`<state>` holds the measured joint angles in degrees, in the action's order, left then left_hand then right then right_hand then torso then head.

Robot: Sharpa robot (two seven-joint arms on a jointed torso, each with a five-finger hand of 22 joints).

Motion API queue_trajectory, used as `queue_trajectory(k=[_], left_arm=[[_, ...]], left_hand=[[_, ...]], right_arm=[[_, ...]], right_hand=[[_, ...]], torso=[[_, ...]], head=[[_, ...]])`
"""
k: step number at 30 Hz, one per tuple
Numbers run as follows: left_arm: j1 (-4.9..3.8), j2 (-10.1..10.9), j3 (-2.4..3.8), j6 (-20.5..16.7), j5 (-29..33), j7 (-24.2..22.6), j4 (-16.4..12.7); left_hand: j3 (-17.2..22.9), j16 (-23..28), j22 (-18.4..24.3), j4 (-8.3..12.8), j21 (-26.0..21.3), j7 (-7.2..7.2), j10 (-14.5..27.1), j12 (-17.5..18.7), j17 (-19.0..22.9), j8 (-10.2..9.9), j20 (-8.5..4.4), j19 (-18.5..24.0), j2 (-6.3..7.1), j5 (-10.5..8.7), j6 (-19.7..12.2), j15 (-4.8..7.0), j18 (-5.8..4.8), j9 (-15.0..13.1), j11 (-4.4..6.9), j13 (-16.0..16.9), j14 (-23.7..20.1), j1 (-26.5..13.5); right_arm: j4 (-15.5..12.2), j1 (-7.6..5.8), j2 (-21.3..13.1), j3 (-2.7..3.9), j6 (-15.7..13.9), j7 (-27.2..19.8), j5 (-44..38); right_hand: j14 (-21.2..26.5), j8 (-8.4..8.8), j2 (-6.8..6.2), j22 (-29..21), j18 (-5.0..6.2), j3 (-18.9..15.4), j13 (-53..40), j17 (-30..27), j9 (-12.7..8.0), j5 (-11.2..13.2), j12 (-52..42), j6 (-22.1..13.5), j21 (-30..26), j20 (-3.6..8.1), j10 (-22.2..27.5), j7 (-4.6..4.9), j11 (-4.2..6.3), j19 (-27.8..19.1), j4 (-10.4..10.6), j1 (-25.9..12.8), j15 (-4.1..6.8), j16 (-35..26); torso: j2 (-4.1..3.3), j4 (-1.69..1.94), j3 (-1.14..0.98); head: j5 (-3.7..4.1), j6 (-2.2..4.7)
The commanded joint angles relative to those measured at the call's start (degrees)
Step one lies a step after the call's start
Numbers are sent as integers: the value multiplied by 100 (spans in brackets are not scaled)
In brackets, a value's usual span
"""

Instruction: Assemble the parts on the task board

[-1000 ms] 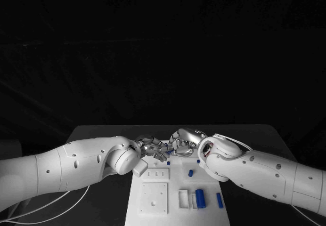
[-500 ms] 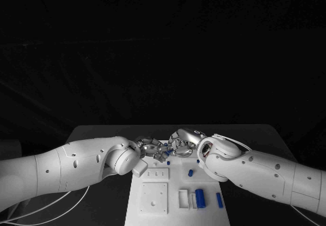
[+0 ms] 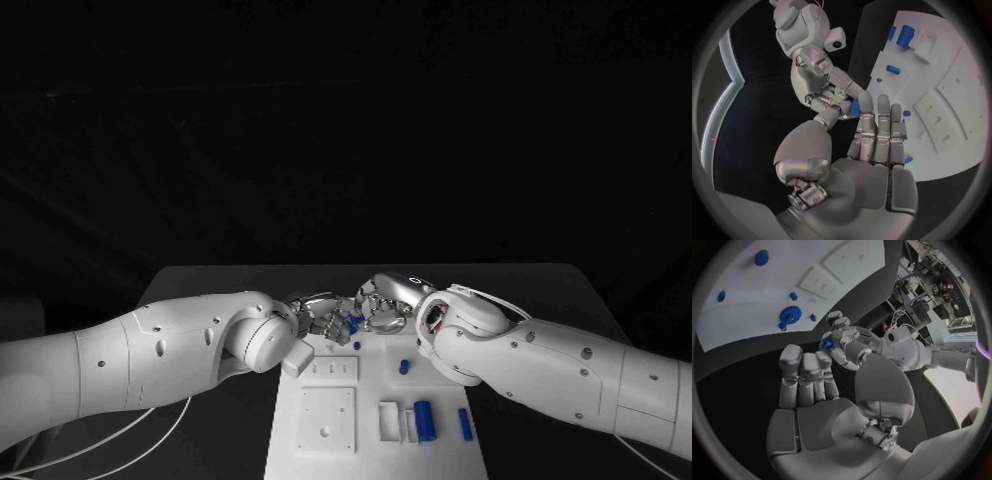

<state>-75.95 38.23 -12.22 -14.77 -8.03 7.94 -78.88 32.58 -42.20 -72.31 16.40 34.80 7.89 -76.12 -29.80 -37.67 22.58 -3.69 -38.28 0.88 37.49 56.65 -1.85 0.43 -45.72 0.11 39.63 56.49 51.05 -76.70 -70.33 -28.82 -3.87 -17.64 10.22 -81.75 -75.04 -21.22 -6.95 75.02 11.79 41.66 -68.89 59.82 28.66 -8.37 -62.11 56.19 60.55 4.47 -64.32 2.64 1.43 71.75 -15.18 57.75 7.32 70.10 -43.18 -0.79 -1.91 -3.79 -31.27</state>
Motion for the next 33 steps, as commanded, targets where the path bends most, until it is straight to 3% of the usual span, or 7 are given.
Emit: queue_trajectory(k=[1, 9, 13, 20, 25, 28, 33], left_arm=[[-21, -32, 27, 30, 108, -134, -50], [-20, -20, 27, 44, 117, -122, -56], [-20, -19, 28, 72, 118, -129, -56], [-18, 9, 28, 85, 59, -152, -53], [-11, 27, 28, 132, -69, -130, -58], [-3, 27, 28, 165, -259, -122, -65], [3, 30, 28, 202, -332, -112, -72]], left_hand=[[68, -44, -17, -4, 29, -489, 210, -35, 10, -36, 7, 51, 59, 28, 508, 1, -43, -176, 180, 23, -44, -52], [113, -60, -58, -39, 58, -454, 332, -10, 56, -149, 41, 144, 299, -61, 413, -38, -43, -307, 147, 19, -145, -65], [98, -78, -74, -149, 74, -445, 364, 5, 83, -219, 59, 185, 464, -285, 406, -57, -43, -363, 134, 2, -188, -103], [162, -108, -84, -163, 91, -452, 353, -2, 97, -258, 54, 197, 395, -356, 429, -53, -43, -406, 138, -3, -192, 24], [116, -122, -85, -235, 100, -445, 364, 2, 114, -301, 68, 202, 497, -412, 435, -62, -43, -433, 132, -11, -206, -26], [104, -137, -85, -311, 105, -440, 377, 8, 132, -354, 68, 215, 548, -649, 442, -66, -43, -456, 130, -20, -224, -31], [104, -148, -81, -400, 107, -429, 397, 21, 157, -421, 74, 231, 621, -829, 444, -74, -43, -474, 123, -33, -246, -46]], right_arm=[[-15, 28, 19, -20, 158, -86, -41], [-10, 30, 19, -20, 176, -78, -41], [-2, 31, 21, -21, 188, -76, -41], [28, 44, 20, -22, 198, -68, -41], [32, 53, 11, -22, 183, -64, -56], [35, 53, 5, -22, 180, -60, -56], [35, 54, 5, -22, 182, -56, -56]], right_hand=[[9, -24, 55, 45, 321, -12, 8, 8, 11, -35, 7, 254, -25, 28, -49, 221, 8, -3, 35, 17, 33, -21], [9, -23, 56, 45, 321, -12, 8, 9, 13, -35, 7, 256, -25, 29, -49, 221, 9, -2, 36, 16, 34, -22], [9, -23, 55, 45, 321, -13, 8, 9, 14, -34, 8, 257, -26, 29, -49, 221, 9, -2, 37, 15, 34, -22], [8, -22, 57, 45, 321, -13, 7, 10, 15, -34, 8, 259, -26, 29, -49, 220, 9, -1, 38, 15, 35, -23], [8, -22, 58, 46, 321, -13, 7, 11, 16, -35, 8, 260, -27, 29, -50, 220, 10, -1, 39, 14, 35, -23], [8, -22, 59, 46, 321, -13, 7, 11, 17, -35, 8, 261, -27, 29, -50, 219, 10, 0, 40, 14, 35, -23], [7, -22, 59, 46, 321, -14, 7, 11, 19, -36, 7, 263, -27, 29, -51, 219, 10, 0, 41, 12, 35, -23]], torso=[[1, 0, 0], [-3, -2, 1], [0, 0, 1], [-1, 1, 3], [-1, -1, 1], [-2, -1, 2], [-2, 0, 4]], head=[[0, -7], [8, -14], [12, -15], [23, -16], [25, -15], [37, -17], [37, -21]])
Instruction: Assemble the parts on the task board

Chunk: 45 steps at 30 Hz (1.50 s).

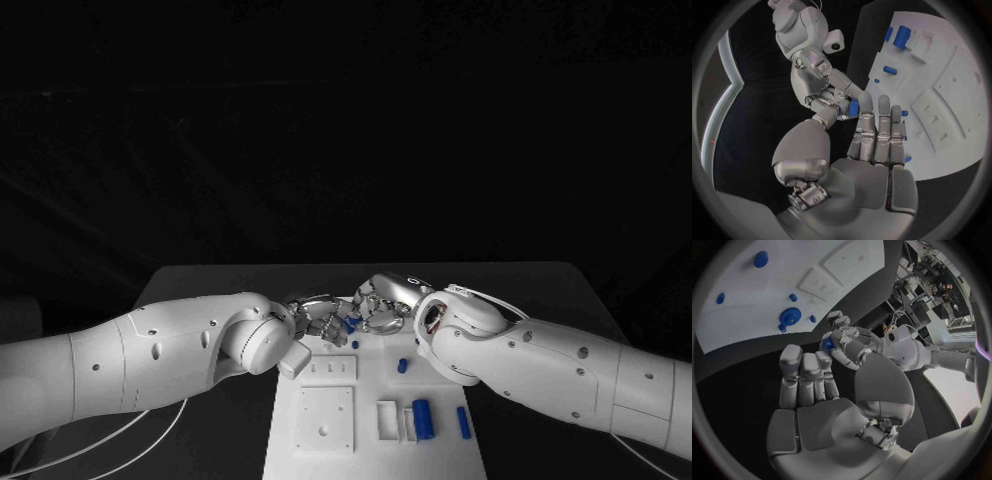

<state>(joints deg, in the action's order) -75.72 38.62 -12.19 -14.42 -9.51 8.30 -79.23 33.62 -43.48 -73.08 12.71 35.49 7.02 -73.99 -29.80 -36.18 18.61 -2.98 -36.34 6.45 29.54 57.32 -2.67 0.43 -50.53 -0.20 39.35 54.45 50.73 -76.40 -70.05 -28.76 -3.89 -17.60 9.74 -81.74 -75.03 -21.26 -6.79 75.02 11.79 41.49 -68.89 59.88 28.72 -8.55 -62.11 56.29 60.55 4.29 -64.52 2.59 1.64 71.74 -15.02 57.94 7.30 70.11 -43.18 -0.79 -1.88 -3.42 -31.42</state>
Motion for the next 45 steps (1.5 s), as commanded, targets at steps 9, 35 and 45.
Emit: queue_trajectory(k=[9, 35, 45], left_arm=[[-20, 4, 27, 155, -209, -166, -24], [12, 1, 28, 34, -45, -256, 52], [13, 21, 29, 156, -150, -209, 91]], left_hand=[[3, -28, 1, -110, 35, -335, 194, 28, 26, -71, 7, 51, 91, -94, 384, 2, -43, -6, 150, -16, -57, -37], [85, -216, 39, 215, 98, -411, -50, -55, 65, -145, -74, -71, -705, 90, 649, 102, -43, -160, 224, -19, 115, -18], [126, -310, 4, 332, 157, -446, -160, -96, 75, -158, -128, -62, -707, 123, 742, 162, -43, -227, 279, -15, 215, -104]], right_arm=[[6, 27, -2, -19, 193, -10, -28], [97, 27, -1, -20, 189, -92, 248], [182, 34, -114, -21, -173, -262, 600]], right_hand=[[5, -17, 44, 46, 321, 2, 7, 7, 15, -19, 7, 256, -27, 48, -31, 223, -9, 3, 27, -9, 38, -23], [43, 88, -86, 46, 321, -165, 19, 4, 13, -488, 66, 136, -74, 37, 53, 263, -48, -41, 83, -218, 4, -86], [329, 574, -403, -49, 321, -485, 131, -79, -136, -453, 248, -721, -407, -66, 440, 574, -344, -357, 216, -484, -279, -363]], torso=[[-1, 3, -4], [-3, 1, -4], [0, 7, -2]], head=[[6, -18], [15, -43], [-3, -52]])
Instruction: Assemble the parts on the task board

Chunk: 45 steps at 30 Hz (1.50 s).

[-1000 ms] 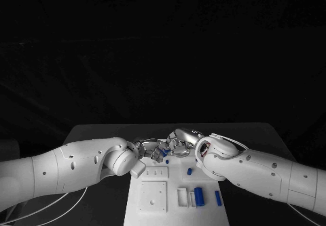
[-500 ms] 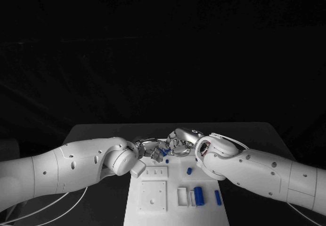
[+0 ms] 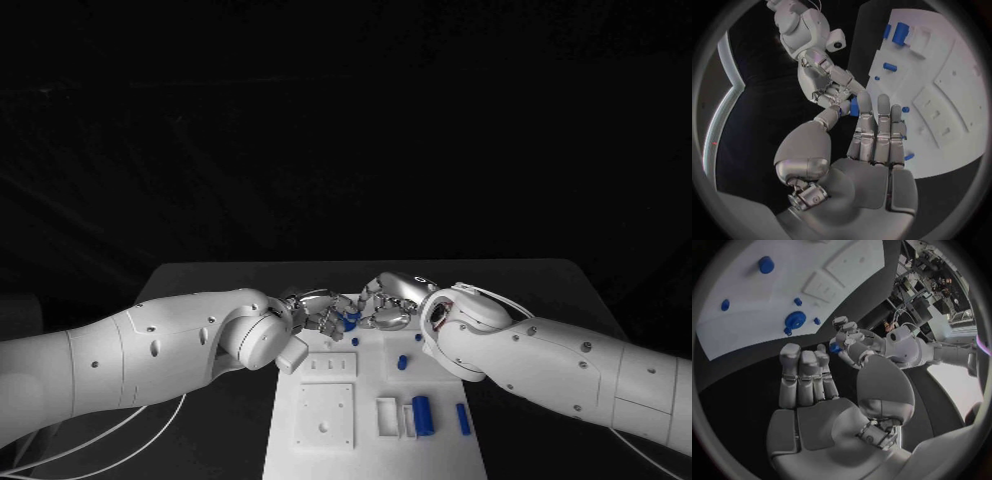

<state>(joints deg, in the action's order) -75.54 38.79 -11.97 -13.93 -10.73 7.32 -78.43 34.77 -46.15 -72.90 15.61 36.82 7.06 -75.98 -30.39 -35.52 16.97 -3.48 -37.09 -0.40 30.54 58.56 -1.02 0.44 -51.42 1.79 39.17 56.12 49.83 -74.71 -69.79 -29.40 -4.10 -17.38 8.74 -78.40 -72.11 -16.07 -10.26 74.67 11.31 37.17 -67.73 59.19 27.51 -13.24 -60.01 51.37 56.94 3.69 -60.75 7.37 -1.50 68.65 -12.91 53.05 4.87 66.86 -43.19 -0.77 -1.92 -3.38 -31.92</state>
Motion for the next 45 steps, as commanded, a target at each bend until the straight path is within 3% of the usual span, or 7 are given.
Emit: queue_trajectory(k=[1, 12, 18, 24, 34, 36, 45], left_arm=[[-5, 13, 6, 112, -36, -139, 14], [-7, 130, 6, 385, -644, -141, 93], [-10, 189, 5, 369, -1218, 111, 181], [-24, 220, 1, 496, -1811, 1289, 230], [-24, 115, -34, 465, -2978, 1566, 306], [-39, 115, -176, 490, -3170, 1572, 293], [-19, -102, -174, 455, -3529, 1626, 531]], left_hand=[[14, -55, -29, 40, 53, -453, 24, -43, 10, 3, -90, -10, -13, 16, 627, 5, -44, -146, 88, 5, 63, -15], [8, -524, -270, 1, 661, -492, -96, -317, -115, -97, -333, -593, 100, 8, 690, 230, 65, -252, 197, 208, 344, 84], [-50, -1384, -338, 23, 1423, -581, -402, -1118, -469, -202, -660, -1272, 84, 4, 724, 620, 227, -286, 332, 804, 740, 162], [-34, -2145, -334, 56, 2164, -632, -551, -2235, -807, -301, -996, -1967, 44, 10, 716, 1071, 381, -333, 397, 1673, 1161, 150], [-18, -2376, -332, 28, 2377, -655, -518, -2367, -893, -284, -1074, -2068, 76, -61, 812, 1175, 403, -383, 410, 1745, 1297, 110], [-17, -2410, -327, 4, 2423, -677, -528, -2377, -913, -256, -1087, -2084, 91, -72, 883, 1205, 405, -404, 431, 1728, 1308, 84], [0, -2551, -324, -38, 2579, -736, -592, -2446, -991, -207, -1140, -2148, 70, -120, 1020, 1290, 429, -464, 491, 1651, 1380, 27]], right_arm=[[19, 10, -72, 0, -252, -172, 312], [100, 15, -446, 12, -691, -492, 1242], [184, -27, -636, 81, -717, -545, 1524], [364, -144, -738, 99, -736, -568, 1638], [575, -187, -709, 129, -740, -599, 1735], [634, -198, -687, 134, -737, -598, 1745], [936, -254, -530, 145, -692, -487, 1742]], right_hand=[[65, 82, -63, -22, 369, -70, 26, -17, -20, 5, 44, -285, -76, -16, 95, 117, -52, -74, 15, 3, -58, -61], [198, 195, -106, -49, 369, -176, 108, -54, -24, -21, 45, -545, -228, -92, 276, 221, -155, -210, 176, -116, -158, -152], [194, 179, -84, -43, 369, -183, 128, -56, -6, -47, 20, -534, -234, -95, 277, 219, -153, -206, 165, -77, -157, -147], [184, 161, -58, -31, 369, -175, 170, -62, 18, -150, -19, -526, -240, -98, 276, 212, -147, -194, 144, -10, -151, -140], [175, 146, -40, -14, 369, -173, 226, -68, 45, -307, -62, -521, -247, -101, 276, 206, -141, -177, 135, 26, -146, -134], [174, 142, -35, -9, 369, -172, 244, -70, 52, -365, -74, -520, -251, -102, 279, 205, -140, -173, 135, 30, -145, -132], [178, 136, -32, -1, 369, -193, 276, -75, 65, -420, -93, -517, -260, -108, 290, 205, -140, -171, 154, -1, -146, -133]], torso=[[1, 5, 1], [4, -2, -10], [10, -10, -13], [10, -11, -19], [3, 8, -15], [3, 8, -12], [-6, -7, -2]], head=[[-11, -3], [-50, -13], [-78, -36], [-83, -52], [-127, -153], [-146, -183], [-172, -269]])
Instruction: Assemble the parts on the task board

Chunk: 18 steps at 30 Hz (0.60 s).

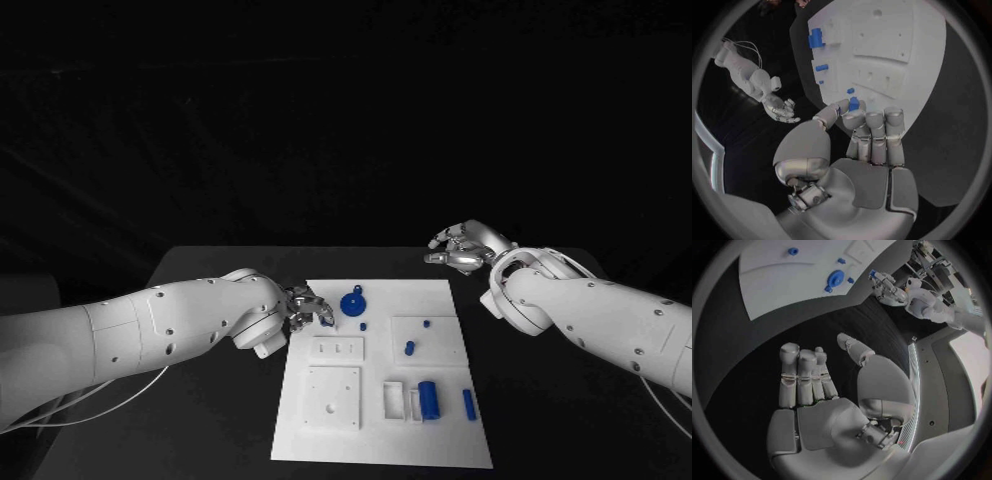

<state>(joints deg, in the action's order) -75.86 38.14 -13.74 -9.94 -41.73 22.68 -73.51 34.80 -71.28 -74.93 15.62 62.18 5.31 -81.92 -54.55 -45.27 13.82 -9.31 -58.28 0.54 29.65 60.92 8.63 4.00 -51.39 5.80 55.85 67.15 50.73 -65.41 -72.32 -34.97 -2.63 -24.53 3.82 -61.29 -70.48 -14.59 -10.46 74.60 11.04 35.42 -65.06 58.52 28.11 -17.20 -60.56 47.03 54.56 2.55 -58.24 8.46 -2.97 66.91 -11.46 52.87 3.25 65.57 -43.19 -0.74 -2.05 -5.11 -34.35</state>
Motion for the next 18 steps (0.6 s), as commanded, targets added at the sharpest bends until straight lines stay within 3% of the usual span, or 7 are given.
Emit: queue_trajectory(k=[1, 5, 10, 18], left_arm=[[18, -47, 3, 44, -449, 83, 48], [68, -90, 4, 4, -535, 62, 79], [112, -165, 5, 13, -603, 48, 135], [257, -288, 6, 22, -808, 40, 217]], left_hand=[[-3, -46, -120, -45, 51, -570, 0, -38, -20, 122, -559, -30, -21, -31, 807, 329, 73, -477, 98, -25, 277, -74], [-13, -81, -113, -113, 92, -630, -1, -80, -43, 276, -569, -22, 12, -65, 935, 355, 74, -552, 155, -74, 269, -146], [-6, -90, -113, -125, 106, -644, -2, -94, -48, 318, -574, -21, 3, -70, 947, 361, 77, -575, 168, -92, 269, -151], [-2, -115, -115, -133, 134, -665, -5, -118, -59, 386, -577, -8, 2, -91, 970, 357, 76, -605, 189, -131, 273, -166]], right_arm=[[4, -2, 30, -1, 23, 8, 31], [-23, -9, 53, -1, 27, 14, 28], [-36, -13, 68, -1, 23, 21, 24], [-55, -18, 77, 0, 38, 37, 8]], right_hand=[[15, -13, -10, 7, 396, -17, 11, -8, 7, -31, -39, -83, -23, 7, 41, 96, 7, 2, 10, 18, 17, -4], [14, -16, -4, 12, 396, -15, 28, -10, 13, -78, -51, -81, -27, 7, 45, 95, 9, 5, 11, 21, 19, -2], [13, -17, 1, 18, 396, -14, 48, -11, 21, -135, -67, -82, -32, 8, 50, 93, 10, 9, 13, 23, 20, 1], [12, -20, 1, 27, 396, -14, 74, -14, 30, -206, -87, -82, -38, 9, 56, 93, 11, 14, 12, 25, 21, 4]], torso=[[-7, -12, 11], [-8, -12, 6], [-9, -3, 9], [0, 1, 11]], head=[[3, -32], [-3, -59], [16, -105], [27, -168]])
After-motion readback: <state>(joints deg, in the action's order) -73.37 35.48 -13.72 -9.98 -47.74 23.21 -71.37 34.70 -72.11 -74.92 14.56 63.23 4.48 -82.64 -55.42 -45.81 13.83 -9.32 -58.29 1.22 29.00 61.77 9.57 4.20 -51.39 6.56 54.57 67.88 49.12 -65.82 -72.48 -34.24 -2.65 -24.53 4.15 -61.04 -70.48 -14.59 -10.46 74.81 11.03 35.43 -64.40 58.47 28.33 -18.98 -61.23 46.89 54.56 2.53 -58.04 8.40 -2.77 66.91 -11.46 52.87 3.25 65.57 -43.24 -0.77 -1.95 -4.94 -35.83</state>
